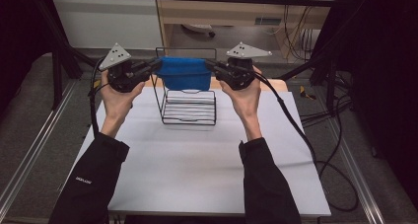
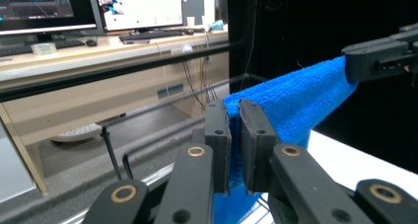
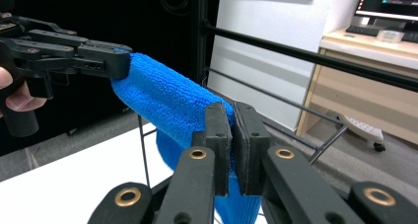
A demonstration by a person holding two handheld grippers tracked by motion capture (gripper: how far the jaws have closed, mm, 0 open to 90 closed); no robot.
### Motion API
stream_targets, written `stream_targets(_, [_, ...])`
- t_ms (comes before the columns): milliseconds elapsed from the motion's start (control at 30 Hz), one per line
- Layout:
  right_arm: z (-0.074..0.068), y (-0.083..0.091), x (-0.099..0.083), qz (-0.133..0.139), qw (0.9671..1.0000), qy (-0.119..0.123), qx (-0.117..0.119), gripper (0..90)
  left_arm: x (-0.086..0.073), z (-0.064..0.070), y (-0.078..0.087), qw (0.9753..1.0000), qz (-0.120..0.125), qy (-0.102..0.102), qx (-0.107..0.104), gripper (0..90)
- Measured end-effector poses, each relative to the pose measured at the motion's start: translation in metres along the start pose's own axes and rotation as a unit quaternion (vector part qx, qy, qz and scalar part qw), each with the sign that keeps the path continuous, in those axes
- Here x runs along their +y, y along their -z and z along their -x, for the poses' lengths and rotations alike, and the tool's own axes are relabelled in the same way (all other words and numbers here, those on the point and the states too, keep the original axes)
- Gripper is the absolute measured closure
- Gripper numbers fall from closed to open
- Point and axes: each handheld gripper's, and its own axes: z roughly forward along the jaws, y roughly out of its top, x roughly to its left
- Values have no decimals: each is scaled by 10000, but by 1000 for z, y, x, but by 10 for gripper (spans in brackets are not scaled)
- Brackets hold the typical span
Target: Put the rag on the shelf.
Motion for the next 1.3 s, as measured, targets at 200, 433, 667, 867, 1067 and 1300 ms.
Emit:
stream_targets(200, [-3,2,-6,-114,9999,-4,68,861,-8,3,2,9997,-241,56,-11,827])
stream_targets(433, [-6,1,-15,-253,9996,37,119,860,-15,6,1,9981,-621,-4,-1,819])
stream_targets(667, [-6,0,-20,-304,9994,53,124,860,-9,4,4,9973,-735,87,-6,756])
stream_targets(867, [-4,0,-23,-292,9995,34,144,859,8,2,6,9972,-703,247,-9,694])
stream_targets(1067, [-5,0,-25,-365,9991,112,160,860,18,1,7,9974,-658,288,-12,721])
stream_targets(1300, [-7,-1,-27,-425,9988,192,169,856,21,-2,5,9962,-784,367,-48,795])
